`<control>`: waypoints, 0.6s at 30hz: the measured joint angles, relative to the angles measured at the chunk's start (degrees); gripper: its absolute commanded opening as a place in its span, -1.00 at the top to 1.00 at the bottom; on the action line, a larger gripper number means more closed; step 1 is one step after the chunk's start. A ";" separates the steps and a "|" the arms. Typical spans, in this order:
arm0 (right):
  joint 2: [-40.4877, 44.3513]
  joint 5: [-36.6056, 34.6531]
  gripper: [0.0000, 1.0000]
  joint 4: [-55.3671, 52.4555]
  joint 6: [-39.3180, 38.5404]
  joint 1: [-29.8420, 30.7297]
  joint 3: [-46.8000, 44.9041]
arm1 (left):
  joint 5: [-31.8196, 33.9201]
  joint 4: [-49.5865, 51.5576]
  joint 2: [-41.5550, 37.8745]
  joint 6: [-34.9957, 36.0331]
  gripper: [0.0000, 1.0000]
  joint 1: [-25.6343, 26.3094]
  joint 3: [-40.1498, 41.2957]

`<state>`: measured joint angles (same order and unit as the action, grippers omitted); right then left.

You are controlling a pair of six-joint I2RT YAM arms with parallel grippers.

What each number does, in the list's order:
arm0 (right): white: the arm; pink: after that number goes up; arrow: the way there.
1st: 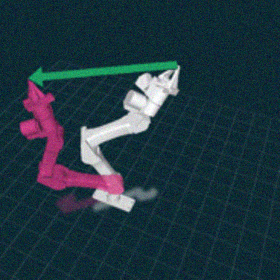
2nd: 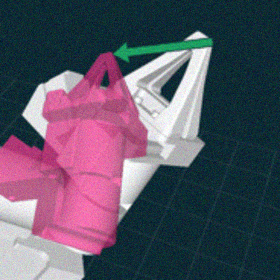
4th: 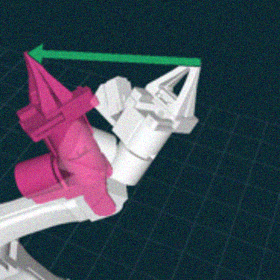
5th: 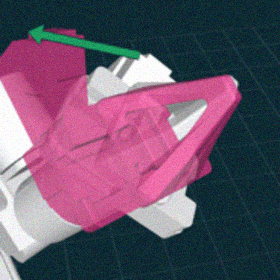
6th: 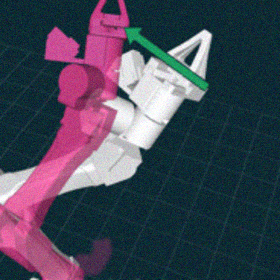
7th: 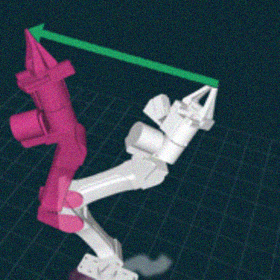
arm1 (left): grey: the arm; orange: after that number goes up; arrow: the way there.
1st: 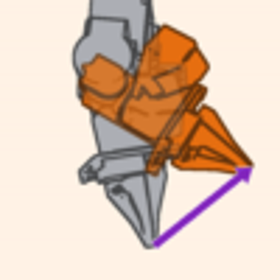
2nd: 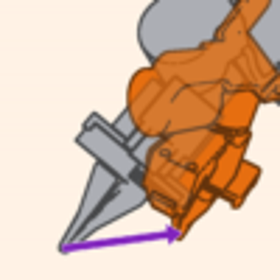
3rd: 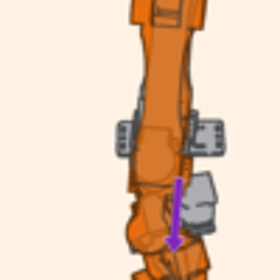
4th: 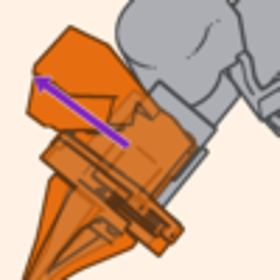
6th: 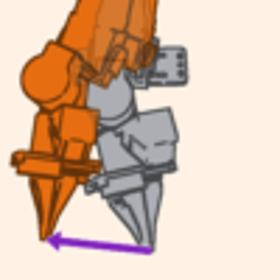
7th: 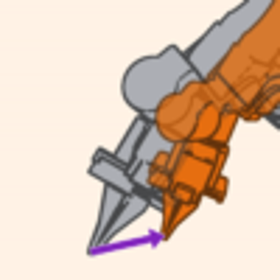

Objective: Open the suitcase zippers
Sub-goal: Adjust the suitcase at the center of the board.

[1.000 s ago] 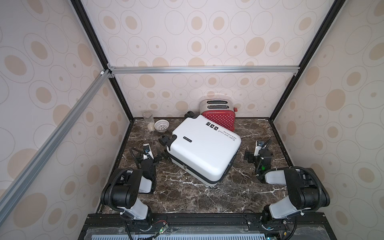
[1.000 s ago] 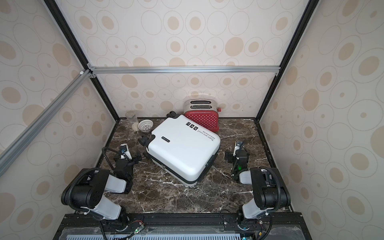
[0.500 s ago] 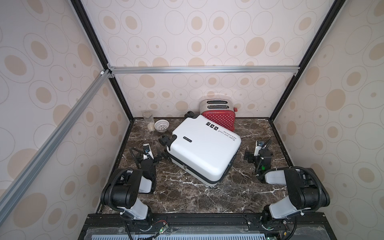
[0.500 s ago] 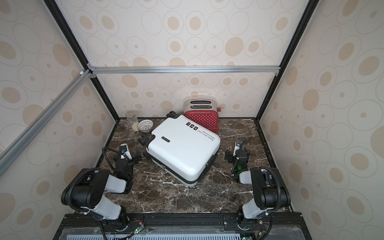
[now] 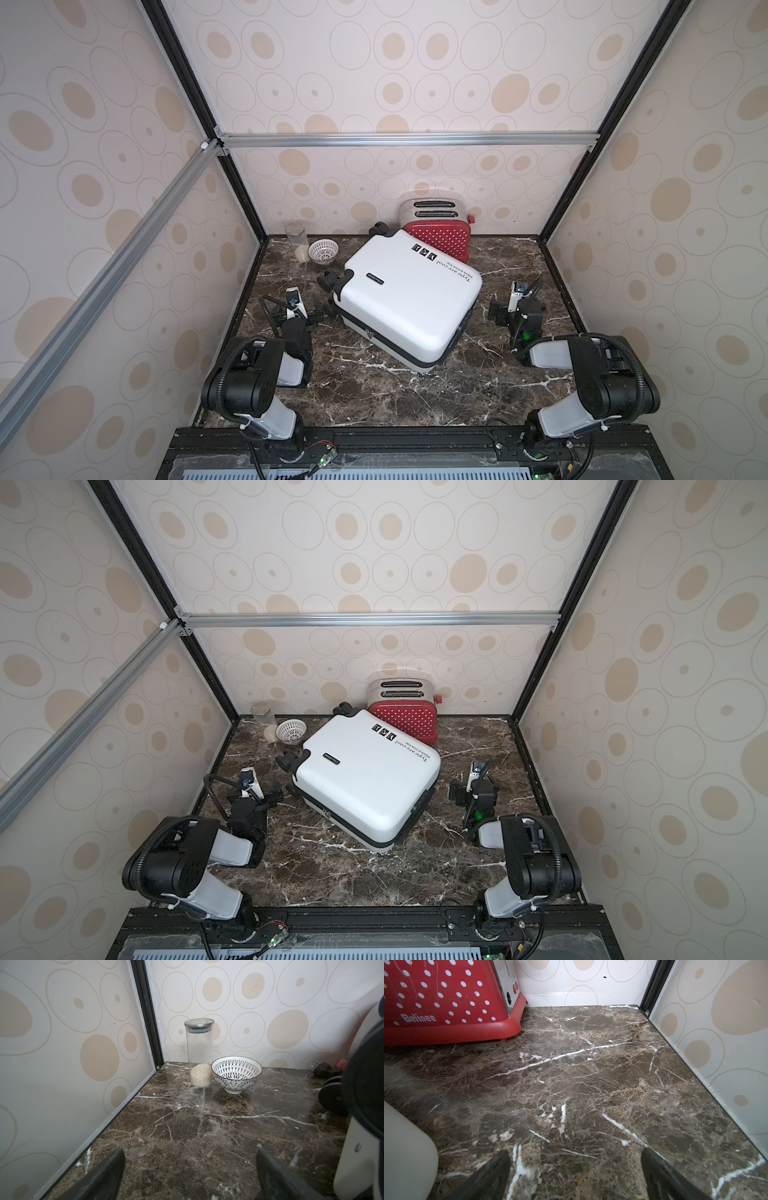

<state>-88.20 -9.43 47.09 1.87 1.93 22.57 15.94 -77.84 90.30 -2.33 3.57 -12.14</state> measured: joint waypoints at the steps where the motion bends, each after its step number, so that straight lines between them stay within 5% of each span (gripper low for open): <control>1: 0.00 -0.02 -0.99 0.02 0.00 0.00 0.00 | -0.02 -0.02 0.00 0.00 -0.95 0.00 0.00; 9: 9.90 0.26 -0.99 -8.39 0.17 0.04 0.37 | 0.07 5.22 -10.19 -0.46 -0.88 0.00 2.27; 18: 32.79 13.09 -0.99 -37.81 6.88 0.42 12.52 | -6.43 33.68 -33.94 -6.03 -0.76 0.00 -8.17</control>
<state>-55.42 3.66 9.28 8.75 2.35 35.09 9.52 -44.16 56.36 -8.36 3.57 -20.32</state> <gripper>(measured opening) 0.996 0.889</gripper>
